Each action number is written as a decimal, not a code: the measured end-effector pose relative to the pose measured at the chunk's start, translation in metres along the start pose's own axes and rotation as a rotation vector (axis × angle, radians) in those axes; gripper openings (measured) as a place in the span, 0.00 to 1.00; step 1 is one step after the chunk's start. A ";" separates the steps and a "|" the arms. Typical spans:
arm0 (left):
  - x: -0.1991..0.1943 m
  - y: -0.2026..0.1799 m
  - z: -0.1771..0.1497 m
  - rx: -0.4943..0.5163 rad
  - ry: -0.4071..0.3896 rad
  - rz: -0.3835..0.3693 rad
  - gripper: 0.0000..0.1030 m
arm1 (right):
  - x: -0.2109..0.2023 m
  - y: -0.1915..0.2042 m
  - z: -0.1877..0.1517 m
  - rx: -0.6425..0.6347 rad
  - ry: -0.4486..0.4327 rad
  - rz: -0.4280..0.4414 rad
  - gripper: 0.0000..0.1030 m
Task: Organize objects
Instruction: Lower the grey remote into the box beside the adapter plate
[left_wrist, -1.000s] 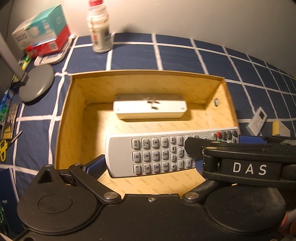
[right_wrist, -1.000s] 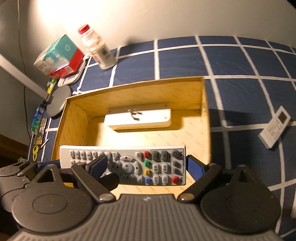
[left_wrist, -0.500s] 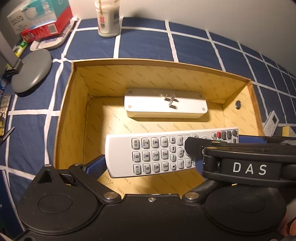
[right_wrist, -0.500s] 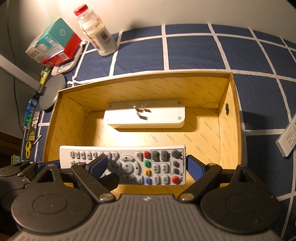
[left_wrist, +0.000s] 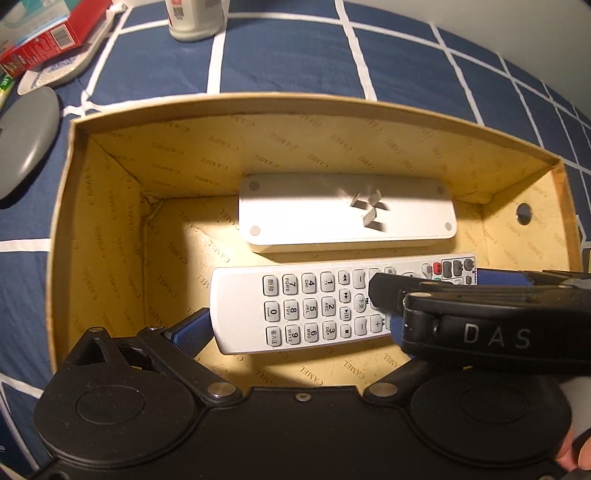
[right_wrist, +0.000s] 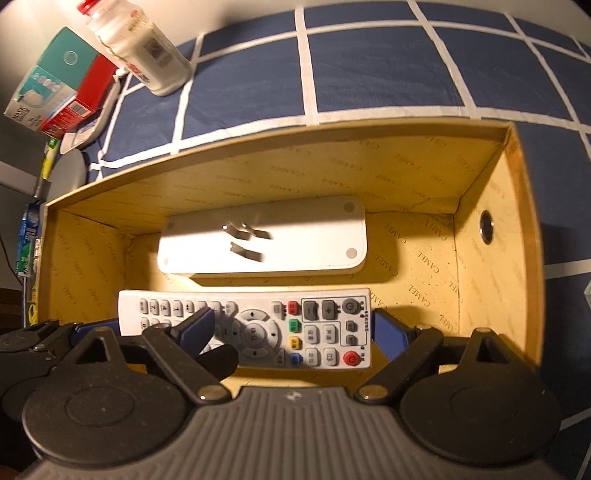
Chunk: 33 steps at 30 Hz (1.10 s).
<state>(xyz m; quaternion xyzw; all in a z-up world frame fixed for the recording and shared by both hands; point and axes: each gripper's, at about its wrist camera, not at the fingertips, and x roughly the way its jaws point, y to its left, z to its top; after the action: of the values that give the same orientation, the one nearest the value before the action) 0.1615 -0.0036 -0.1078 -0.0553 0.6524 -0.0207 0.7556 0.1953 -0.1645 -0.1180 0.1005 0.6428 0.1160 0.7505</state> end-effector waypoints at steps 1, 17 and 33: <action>0.003 0.001 0.001 0.002 0.003 -0.002 0.98 | 0.003 -0.001 0.001 0.002 0.004 -0.003 0.88; 0.024 0.012 0.015 0.004 0.045 -0.040 0.97 | 0.028 -0.010 0.017 0.015 0.040 -0.020 0.88; 0.018 0.011 0.015 0.002 0.037 -0.052 0.98 | 0.024 -0.008 0.017 0.016 0.029 -0.054 0.88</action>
<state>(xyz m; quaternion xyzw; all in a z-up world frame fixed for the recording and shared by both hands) 0.1783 0.0068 -0.1243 -0.0710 0.6647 -0.0423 0.7425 0.2160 -0.1652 -0.1402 0.0877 0.6571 0.0919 0.7430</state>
